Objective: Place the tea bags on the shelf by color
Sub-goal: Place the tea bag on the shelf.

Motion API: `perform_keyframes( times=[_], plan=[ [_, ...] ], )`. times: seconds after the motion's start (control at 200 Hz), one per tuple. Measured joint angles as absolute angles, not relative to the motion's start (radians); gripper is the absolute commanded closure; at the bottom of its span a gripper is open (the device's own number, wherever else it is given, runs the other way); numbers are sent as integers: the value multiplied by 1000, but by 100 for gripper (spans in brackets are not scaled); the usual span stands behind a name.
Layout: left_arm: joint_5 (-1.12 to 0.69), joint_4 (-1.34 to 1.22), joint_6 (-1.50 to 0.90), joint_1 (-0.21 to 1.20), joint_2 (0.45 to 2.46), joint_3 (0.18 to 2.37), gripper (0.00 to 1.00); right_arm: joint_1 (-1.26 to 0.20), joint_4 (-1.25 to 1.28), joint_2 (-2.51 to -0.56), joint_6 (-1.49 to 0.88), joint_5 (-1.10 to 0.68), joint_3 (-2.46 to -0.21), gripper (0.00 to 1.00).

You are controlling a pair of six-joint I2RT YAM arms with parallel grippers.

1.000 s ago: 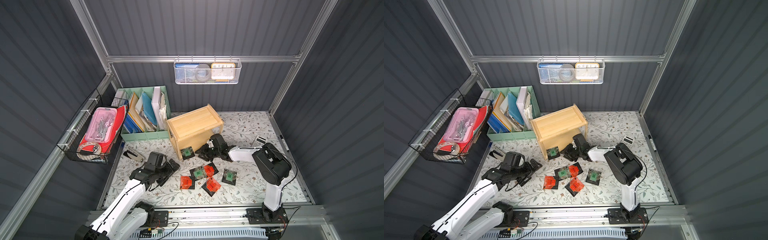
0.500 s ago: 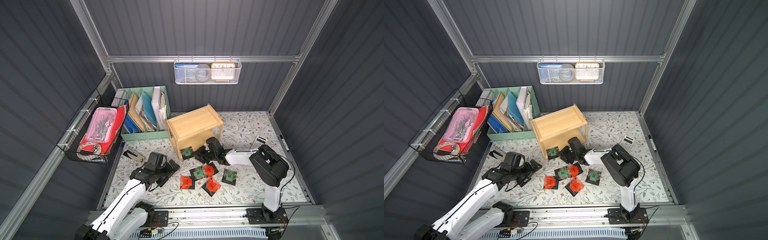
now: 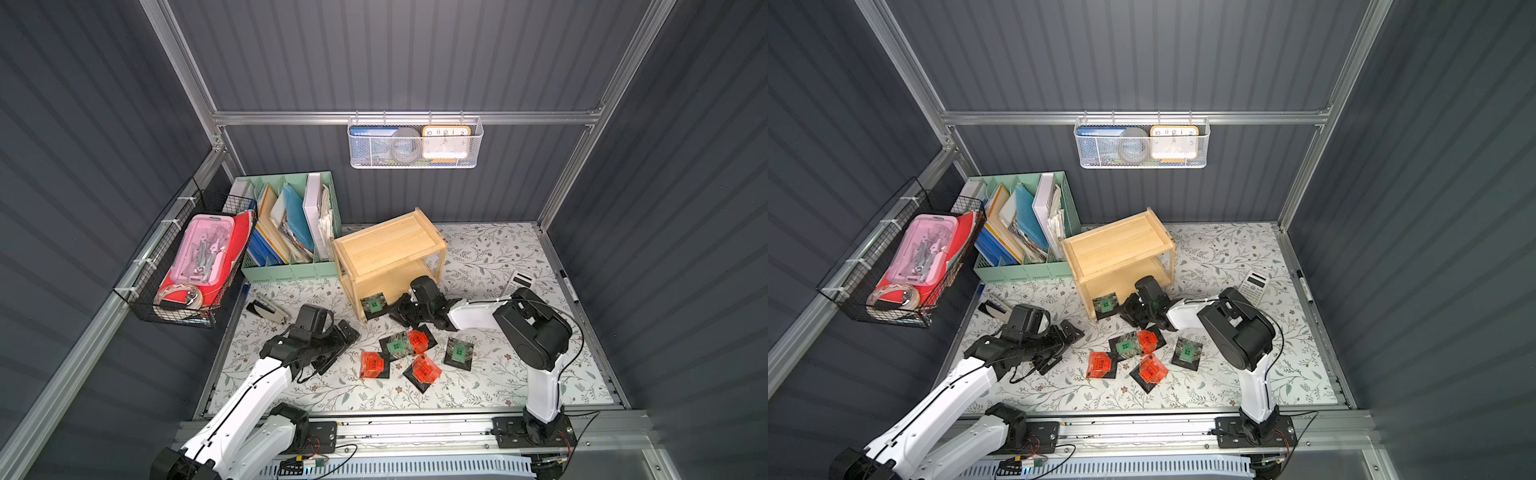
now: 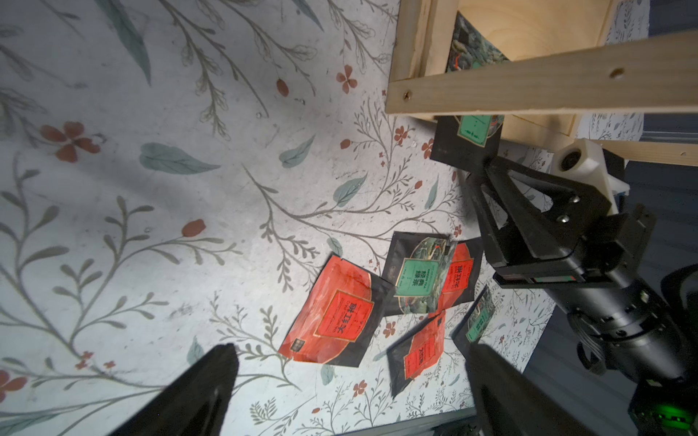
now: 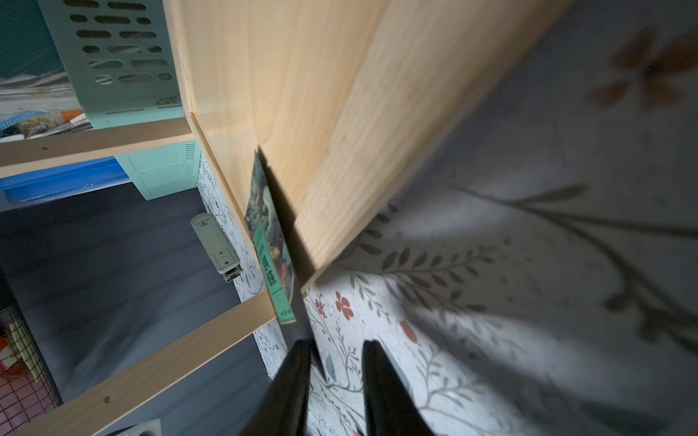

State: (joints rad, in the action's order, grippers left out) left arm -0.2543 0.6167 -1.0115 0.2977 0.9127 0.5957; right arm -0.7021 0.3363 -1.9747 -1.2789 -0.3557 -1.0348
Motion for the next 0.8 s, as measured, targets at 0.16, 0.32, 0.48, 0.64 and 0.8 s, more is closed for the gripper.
perform_keyframes(
  times=[0.16, 0.32, 0.48, 0.64, 0.8],
  plan=[
    [-254, 622, -1011, 298, 913, 596, 0, -701, 346, -1990, -1274, -354, -1046, 78],
    [-254, 625, -1008, 298, 917, 599, 0, -701, 350, -2005, -1273, -353, -1046, 89],
    [-255, 625, -1000, 298, 928, 607, 0, -700, 351, -2005, -1260, -348, -1047, 95],
    [-256, 625, -997, 298, 935, 607, 0, -700, 351, -2005, -1237, -345, -1047, 100],
    [-257, 625, -994, 298, 942, 608, 0, -700, 347, -2001, -1199, -346, -1047, 100]
  ],
)
